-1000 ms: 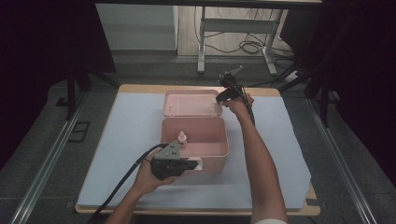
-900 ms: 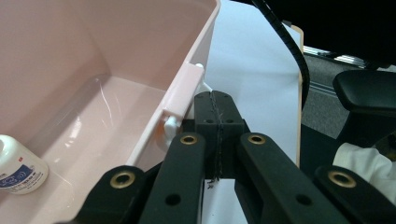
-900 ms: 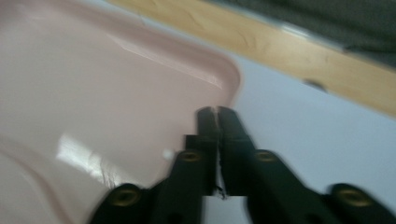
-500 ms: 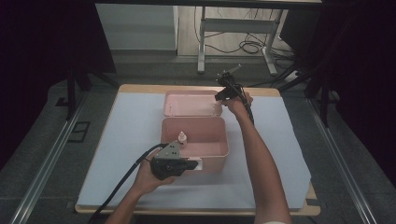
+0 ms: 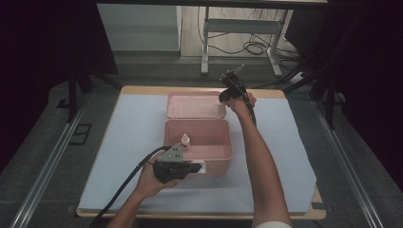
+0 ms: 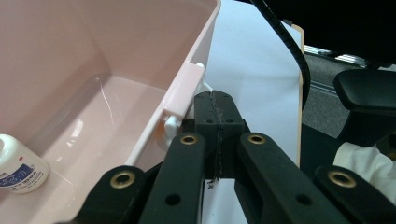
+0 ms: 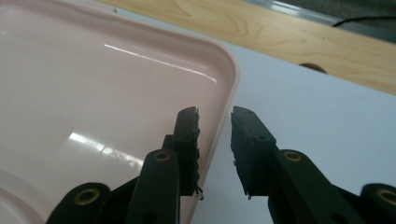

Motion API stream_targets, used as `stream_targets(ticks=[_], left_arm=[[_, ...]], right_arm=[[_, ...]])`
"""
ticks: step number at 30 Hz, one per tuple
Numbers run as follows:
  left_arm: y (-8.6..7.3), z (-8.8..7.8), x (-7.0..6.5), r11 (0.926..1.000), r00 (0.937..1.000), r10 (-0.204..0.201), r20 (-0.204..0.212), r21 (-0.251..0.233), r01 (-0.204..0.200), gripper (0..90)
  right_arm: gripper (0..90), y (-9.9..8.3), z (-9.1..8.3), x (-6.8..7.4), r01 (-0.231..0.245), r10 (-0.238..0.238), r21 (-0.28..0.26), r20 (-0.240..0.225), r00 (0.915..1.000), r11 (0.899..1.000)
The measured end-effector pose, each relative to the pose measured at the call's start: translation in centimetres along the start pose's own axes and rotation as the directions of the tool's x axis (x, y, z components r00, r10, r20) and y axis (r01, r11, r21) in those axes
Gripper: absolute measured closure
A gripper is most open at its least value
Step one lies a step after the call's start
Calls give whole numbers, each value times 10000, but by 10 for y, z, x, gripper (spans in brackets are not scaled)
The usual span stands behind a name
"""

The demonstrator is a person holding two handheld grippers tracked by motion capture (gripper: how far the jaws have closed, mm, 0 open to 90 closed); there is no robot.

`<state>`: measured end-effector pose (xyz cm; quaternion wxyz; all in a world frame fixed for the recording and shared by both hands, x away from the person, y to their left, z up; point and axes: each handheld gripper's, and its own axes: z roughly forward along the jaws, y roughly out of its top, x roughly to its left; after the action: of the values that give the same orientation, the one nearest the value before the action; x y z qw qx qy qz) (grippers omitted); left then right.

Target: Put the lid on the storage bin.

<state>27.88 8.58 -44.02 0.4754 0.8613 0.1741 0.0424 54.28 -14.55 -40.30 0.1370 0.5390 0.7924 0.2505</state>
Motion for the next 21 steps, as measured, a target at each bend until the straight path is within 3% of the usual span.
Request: stream_targets(ticks=[11,21], left_arm=[[0,0,1,10000,10000,-29,35,-32,29,900],[0,0,2,9999,9999,-105,99,-7,105,900]], right_arm=[[799,-3,10,-5,-822,841,411,-475,9953,9958],[824,-3,-5,4,-402,406,-461,84,9991,9981]])
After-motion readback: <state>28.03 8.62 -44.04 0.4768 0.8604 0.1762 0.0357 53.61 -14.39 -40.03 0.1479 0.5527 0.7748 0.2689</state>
